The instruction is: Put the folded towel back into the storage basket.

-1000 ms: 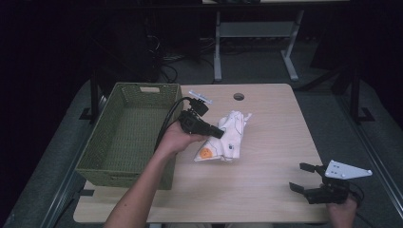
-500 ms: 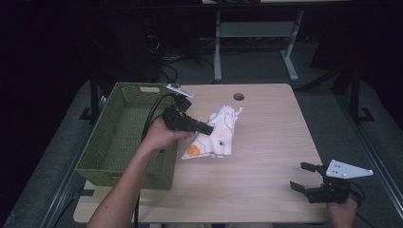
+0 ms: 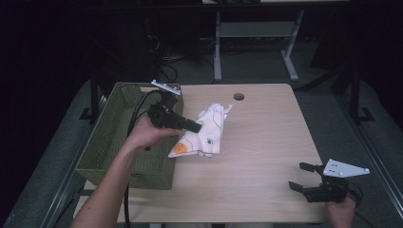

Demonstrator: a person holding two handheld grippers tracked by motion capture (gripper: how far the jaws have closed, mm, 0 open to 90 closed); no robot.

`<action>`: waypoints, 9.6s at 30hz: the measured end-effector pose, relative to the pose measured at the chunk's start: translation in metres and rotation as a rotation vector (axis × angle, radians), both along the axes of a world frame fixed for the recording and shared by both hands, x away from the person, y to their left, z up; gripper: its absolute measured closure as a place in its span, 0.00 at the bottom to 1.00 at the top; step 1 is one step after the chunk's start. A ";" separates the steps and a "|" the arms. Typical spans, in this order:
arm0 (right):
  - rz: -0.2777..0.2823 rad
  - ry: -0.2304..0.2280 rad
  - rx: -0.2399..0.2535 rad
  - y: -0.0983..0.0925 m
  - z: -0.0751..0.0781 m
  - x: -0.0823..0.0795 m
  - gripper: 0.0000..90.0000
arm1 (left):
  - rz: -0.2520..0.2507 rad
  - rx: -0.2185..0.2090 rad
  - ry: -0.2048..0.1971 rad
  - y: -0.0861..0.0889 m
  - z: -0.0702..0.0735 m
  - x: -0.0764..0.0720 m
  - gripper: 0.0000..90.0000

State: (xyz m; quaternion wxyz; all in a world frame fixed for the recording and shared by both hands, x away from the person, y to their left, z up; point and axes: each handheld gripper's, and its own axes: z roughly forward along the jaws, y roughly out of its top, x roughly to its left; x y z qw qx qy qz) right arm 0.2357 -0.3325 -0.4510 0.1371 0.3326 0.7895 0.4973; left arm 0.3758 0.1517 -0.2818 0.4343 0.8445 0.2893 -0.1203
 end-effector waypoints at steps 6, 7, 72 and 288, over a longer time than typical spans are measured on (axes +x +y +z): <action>0.000 0.002 -0.008 0.000 0.000 0.000 0.15 | 0.012 -0.008 0.000 0.014 0.003 0.001 0.91; -0.003 0.003 -0.011 0.000 0.000 0.000 0.15 | 0.017 -0.008 0.002 0.016 0.004 0.001 0.91; -0.044 0.029 -0.023 0.001 -0.005 0.008 0.15 | 0.209 0.061 0.055 0.161 -0.024 0.018 0.90; -0.010 0.002 0.012 -0.002 0.000 0.005 0.15 | -0.005 0.054 -0.217 -0.121 -0.104 -0.047 0.40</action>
